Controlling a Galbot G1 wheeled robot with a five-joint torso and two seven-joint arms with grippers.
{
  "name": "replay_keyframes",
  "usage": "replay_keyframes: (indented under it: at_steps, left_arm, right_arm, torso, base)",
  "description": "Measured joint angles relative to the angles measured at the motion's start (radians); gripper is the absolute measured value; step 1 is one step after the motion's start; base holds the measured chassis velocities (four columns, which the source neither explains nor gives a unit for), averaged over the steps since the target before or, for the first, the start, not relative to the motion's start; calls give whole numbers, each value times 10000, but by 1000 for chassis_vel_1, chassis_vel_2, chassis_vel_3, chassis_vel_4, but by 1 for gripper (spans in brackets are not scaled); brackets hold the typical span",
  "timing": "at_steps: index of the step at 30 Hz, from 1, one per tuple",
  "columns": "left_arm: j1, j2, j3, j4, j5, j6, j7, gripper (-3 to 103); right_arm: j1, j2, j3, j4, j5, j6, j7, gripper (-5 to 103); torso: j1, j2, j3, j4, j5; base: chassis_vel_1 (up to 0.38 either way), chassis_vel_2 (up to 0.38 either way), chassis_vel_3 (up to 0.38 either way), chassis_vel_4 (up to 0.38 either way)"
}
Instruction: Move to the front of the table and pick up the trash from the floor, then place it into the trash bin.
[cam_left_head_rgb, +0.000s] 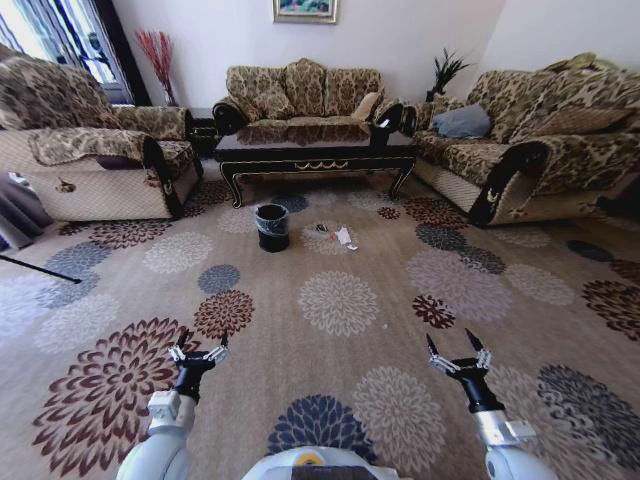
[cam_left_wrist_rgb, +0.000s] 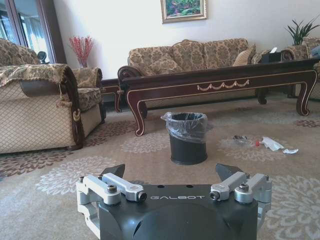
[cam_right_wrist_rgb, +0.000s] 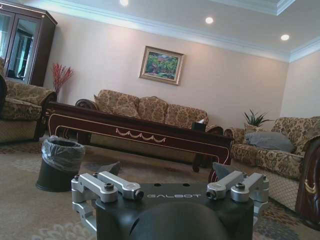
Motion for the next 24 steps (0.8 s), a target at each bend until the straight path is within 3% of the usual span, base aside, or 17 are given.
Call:
replay_keyframes:
  at_steps: [15,19,24]
  left_arm:
    - [35,-83,48,24,45,-58,-1,100]
    - [62,-65,17,80,39,-98,0,100]
    - [77,-25,-59,137,-26,-143,0,100]
  right_arm:
    - [-42,30,35,-121,165,11,-393,100]
    - [-18,37,78,-170,426,31,-974,100]
    - [86,38,82,-274,502,116,-1104,100]
  torso:
    - [-88,-587,-501,0,0]
    - [-135,-775,-644,-1,0]
    - [-143,-972,-828,0,0]
  base:
    - [0,0,0,0]
    - [0,0,0,0]
    - [0,0,0,0]
